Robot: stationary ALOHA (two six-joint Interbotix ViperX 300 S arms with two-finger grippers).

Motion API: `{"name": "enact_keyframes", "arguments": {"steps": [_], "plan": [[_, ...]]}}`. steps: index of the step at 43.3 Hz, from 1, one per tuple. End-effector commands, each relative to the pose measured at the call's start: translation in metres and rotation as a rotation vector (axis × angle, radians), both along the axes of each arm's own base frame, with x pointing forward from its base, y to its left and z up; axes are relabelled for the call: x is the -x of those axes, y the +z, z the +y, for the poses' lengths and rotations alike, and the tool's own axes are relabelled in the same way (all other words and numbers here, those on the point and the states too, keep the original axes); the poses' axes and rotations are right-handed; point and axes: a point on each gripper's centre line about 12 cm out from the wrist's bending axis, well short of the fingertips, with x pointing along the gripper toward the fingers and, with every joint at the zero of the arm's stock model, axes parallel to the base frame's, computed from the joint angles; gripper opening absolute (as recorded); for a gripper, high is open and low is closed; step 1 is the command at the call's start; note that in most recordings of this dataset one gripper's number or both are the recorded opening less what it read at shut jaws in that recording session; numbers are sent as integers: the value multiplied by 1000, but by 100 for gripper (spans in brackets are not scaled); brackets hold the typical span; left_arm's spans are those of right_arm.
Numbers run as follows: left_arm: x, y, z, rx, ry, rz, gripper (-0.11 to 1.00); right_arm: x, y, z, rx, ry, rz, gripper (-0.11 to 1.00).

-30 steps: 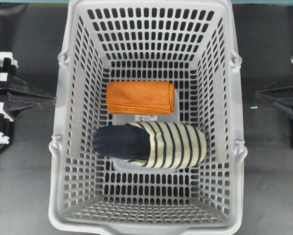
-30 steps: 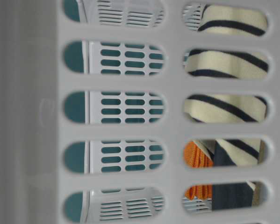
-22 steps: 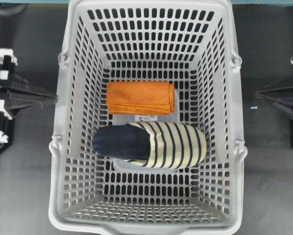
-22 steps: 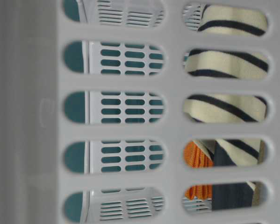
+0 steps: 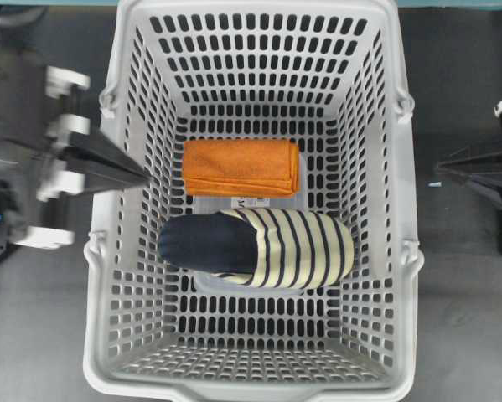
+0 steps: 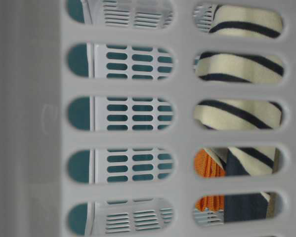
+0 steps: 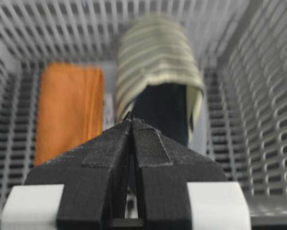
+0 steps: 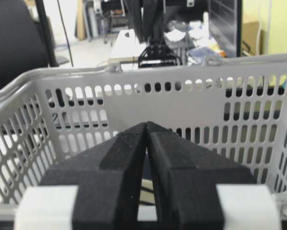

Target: Pick up the slipper from the shopping basket with the left arm.

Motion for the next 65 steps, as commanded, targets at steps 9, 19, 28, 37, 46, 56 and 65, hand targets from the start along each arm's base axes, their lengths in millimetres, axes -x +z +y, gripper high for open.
{"name": "enact_keyframes", "arguments": {"steps": [9, 19, 28, 37, 46, 56, 65], "plan": [[-63, -1, -8, -12, -5, 196, 0, -1, 3, 0, -20, 1, 0, 0], [-110, -25, -18, -25, -16, 352, 1, -1, 2, 1, -21, 3, 3, 0], [-142, -45, -29, -24, -26, 411, 23, -1, 2, 0, -18, 1, 3, 0], [-164, -59, -42, -19, -32, 460, 79, -1, 0, 1, -20, 3, 6, 0], [-176, -88, -43, -16, -17, 539, 91, -1, -1, 1, -20, 4, 10, 0], [-177, -129, -43, -23, -13, 635, 91, 0, -2, 2, -20, 9, 13, 0], [-176, -143, -43, -23, -10, 652, 90, 0, -4, 3, -21, 15, 17, 0]]}}
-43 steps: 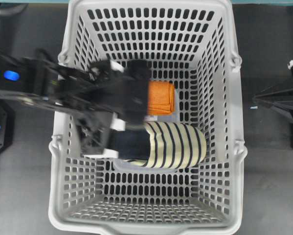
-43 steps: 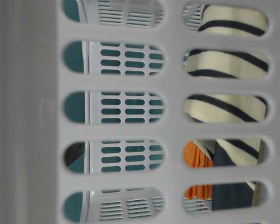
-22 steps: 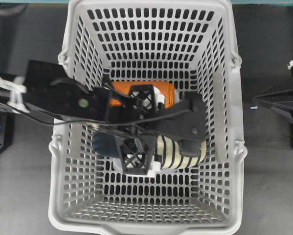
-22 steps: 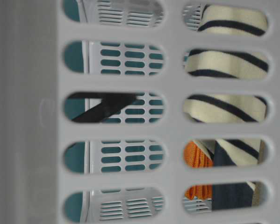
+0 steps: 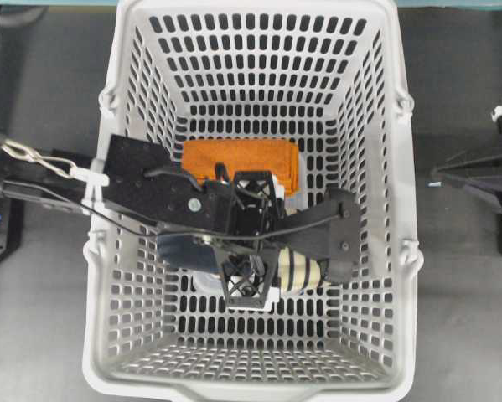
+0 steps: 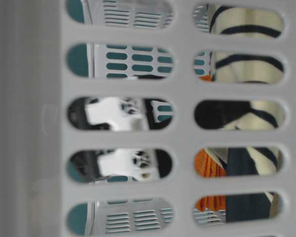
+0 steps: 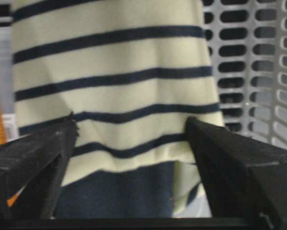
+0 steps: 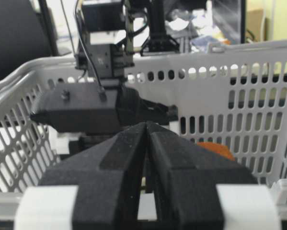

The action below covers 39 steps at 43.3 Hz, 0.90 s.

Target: Pick up the slipper from the shopping basket with the left arm.

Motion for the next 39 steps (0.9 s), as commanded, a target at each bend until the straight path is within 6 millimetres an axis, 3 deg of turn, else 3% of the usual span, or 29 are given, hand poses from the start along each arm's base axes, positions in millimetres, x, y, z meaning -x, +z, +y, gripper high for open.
{"name": "enact_keyframes", "arguments": {"steps": [1, 7, 18, 20, 26, 39], "plan": [[-1, 5, 2, 1, 3, -25, 90, -1, 2, 1, -6, 2, -7, 0], [-1, 8, 2, 0, -1, -31, 75, -1, 1, 1, -5, 3, -4, 0], [-1, 25, 1, -2, -16, -66, 12, -1, 0, 1, -6, 5, 0, 0], [0, 30, 1, -1, -16, -72, 5, -1, -1, 1, -6, 7, 2, 0], [1, 53, 0, 3, -14, -90, 3, -1, -1, 3, -6, 13, 2, 0], [7, 127, 0, 4, -7, -115, 3, -1, -1, 3, -6, 14, 2, 0]]}}
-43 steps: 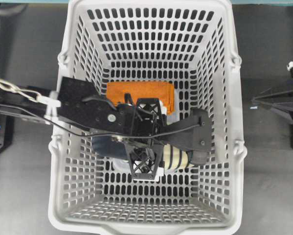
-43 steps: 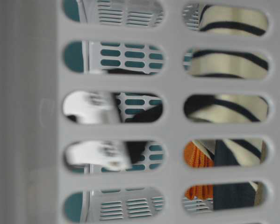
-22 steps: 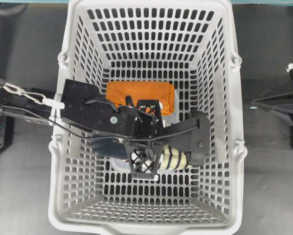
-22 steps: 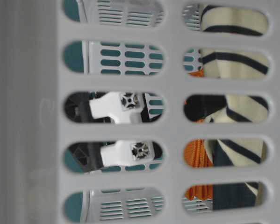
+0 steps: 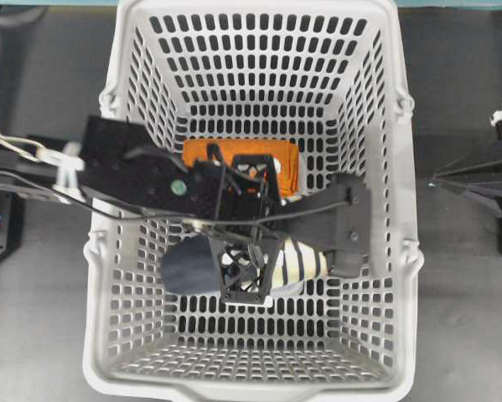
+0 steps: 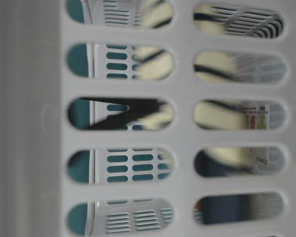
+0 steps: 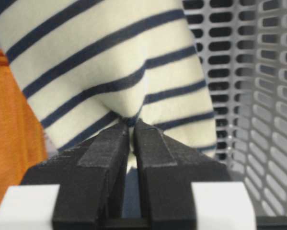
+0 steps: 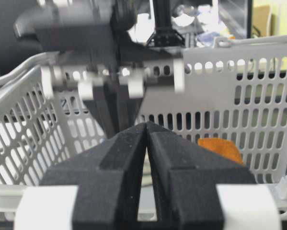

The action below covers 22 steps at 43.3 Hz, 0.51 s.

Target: Pick up the slipper from the shopping basket with the left arm.

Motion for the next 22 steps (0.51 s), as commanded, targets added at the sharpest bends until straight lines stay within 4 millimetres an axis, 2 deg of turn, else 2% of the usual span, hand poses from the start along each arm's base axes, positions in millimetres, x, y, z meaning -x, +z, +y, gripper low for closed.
{"name": "enact_keyframes", "arguments": {"steps": [1, 6, 9, 22], "plan": [[6, 51, 1, 7, 2, -70, 3, -1, 2, 1, -5, 2, -4, 0], [9, 80, 1, 8, 5, -83, 3, -1, 2, 1, -5, 2, -4, 0], [10, 89, 2, 8, 8, -81, 3, -1, 2, 1, -5, 2, -6, 0], [17, 89, 2, -31, -55, 8, 3, -1, 1, 1, -5, 2, -4, 0]]}}
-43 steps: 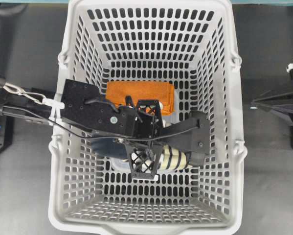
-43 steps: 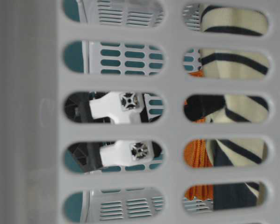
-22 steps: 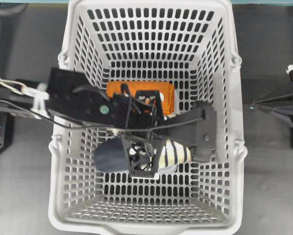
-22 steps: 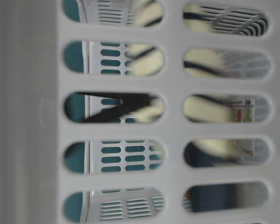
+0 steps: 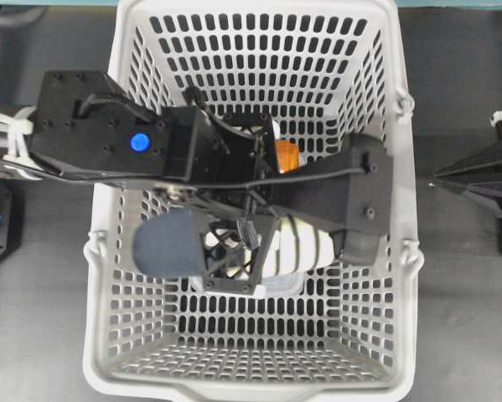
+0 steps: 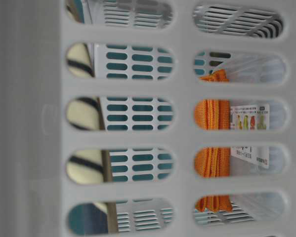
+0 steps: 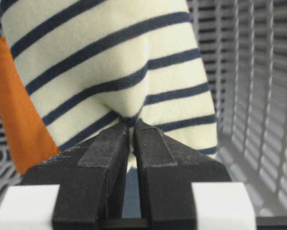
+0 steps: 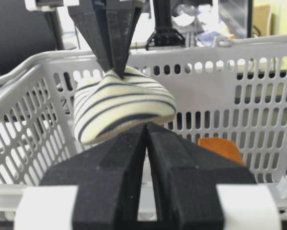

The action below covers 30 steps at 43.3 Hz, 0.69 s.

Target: Pick up the slipper from the shopping basket with the left arm.

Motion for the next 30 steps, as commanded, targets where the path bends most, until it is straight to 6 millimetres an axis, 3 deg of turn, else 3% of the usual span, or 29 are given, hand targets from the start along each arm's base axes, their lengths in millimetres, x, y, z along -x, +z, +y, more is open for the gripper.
{"name": "enact_keyframes", "arguments": {"steps": [1, 30], "plan": [[4, 17, -1, -6, -25, -43, 3, -1, 2, 0, -5, 1, -4, 0], [-1, 19, -2, -20, -69, -89, 3, -1, 0, 0, -20, 1, 1, 0]]}}
